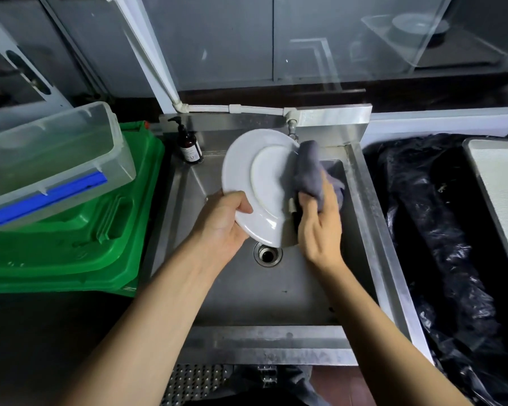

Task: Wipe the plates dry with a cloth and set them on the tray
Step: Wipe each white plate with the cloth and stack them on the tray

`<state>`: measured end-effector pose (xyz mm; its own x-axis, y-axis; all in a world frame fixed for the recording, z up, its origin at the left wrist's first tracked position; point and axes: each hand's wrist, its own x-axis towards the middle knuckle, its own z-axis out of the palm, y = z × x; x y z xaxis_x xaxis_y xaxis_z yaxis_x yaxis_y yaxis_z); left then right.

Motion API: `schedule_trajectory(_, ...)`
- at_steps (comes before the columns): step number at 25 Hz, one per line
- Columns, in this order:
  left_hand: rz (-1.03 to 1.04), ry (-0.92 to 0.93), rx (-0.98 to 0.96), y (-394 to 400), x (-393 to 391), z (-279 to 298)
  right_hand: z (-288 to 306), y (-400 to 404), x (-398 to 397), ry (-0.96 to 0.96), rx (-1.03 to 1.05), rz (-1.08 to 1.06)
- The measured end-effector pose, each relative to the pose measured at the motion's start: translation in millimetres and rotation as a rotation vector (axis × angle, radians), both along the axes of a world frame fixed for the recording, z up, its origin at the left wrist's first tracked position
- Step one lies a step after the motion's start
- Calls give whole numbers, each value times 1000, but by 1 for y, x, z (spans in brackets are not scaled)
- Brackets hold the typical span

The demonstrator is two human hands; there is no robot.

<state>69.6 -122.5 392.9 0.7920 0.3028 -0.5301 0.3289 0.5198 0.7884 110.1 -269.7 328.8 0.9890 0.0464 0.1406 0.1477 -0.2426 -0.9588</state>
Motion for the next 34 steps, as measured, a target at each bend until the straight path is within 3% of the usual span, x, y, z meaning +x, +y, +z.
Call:
schedule_trajectory(3,4,6,13,-11,0,4,1,16,-20,-351,-149,255)
schedule_trajectory(5,8,-1,17,-9,-3,3,-3,13,-19,-432,-197,336)
schedule_trajectory(7,17,16,60,-3,-8,2,-4,2,-5,-378,-255,251)
schedule_trajectory(10,-17,36,102,-2,-12,1,-3,-6,13,-57,-137,61)
schedule_trajectory(11,-18,38,109,-3,-11,1,-2,-3,13,-50,-124,60)
schedule_trajectory(16,-14,27,148,-14,-11,7,4,15,1,-472,-194,371)
schedule_trajectory(18,-19,43,149,-14,-11,7,2,9,17,-539,-254,381)
schedule_trajectory(19,-18,48,154,-13,-10,4,-1,5,23,-483,-266,324)
schedule_trajectory(22,-42,72,186,-10,-12,3,-5,-2,31,-60,-127,92)
schedule_trajectory(23,-60,71,183,-9,-13,2,-3,2,29,-21,-87,73)
schedule_trajectory(25,-107,65,176,-12,-14,1,4,7,25,-182,-86,117)
schedule_trajectory(29,-88,-16,149,-18,-12,-9,26,21,25,-576,-255,439)
schedule_trajectory(34,-100,54,118,-15,-13,-2,29,12,40,-485,-253,324)
